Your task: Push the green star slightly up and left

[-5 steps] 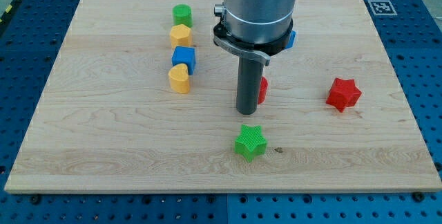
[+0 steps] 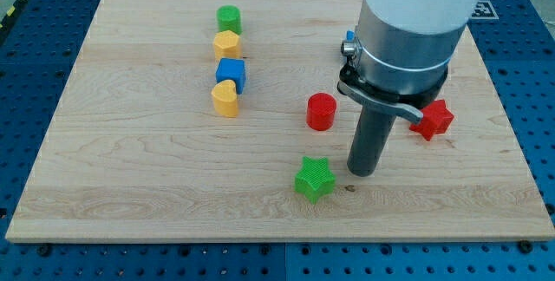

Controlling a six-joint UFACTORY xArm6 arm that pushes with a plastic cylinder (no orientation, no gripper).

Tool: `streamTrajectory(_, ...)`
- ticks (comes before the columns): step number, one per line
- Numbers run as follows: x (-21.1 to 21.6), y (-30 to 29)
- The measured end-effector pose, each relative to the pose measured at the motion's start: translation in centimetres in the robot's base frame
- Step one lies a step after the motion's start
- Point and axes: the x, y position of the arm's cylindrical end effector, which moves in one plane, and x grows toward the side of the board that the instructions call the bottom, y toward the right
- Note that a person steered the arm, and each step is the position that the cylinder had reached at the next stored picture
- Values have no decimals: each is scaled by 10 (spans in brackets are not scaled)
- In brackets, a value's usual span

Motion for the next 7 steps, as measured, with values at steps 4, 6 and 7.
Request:
streamTrajectory(4, 38, -28)
streamTrajectory(6, 34, -48)
streamTrajectory(7, 24, -58)
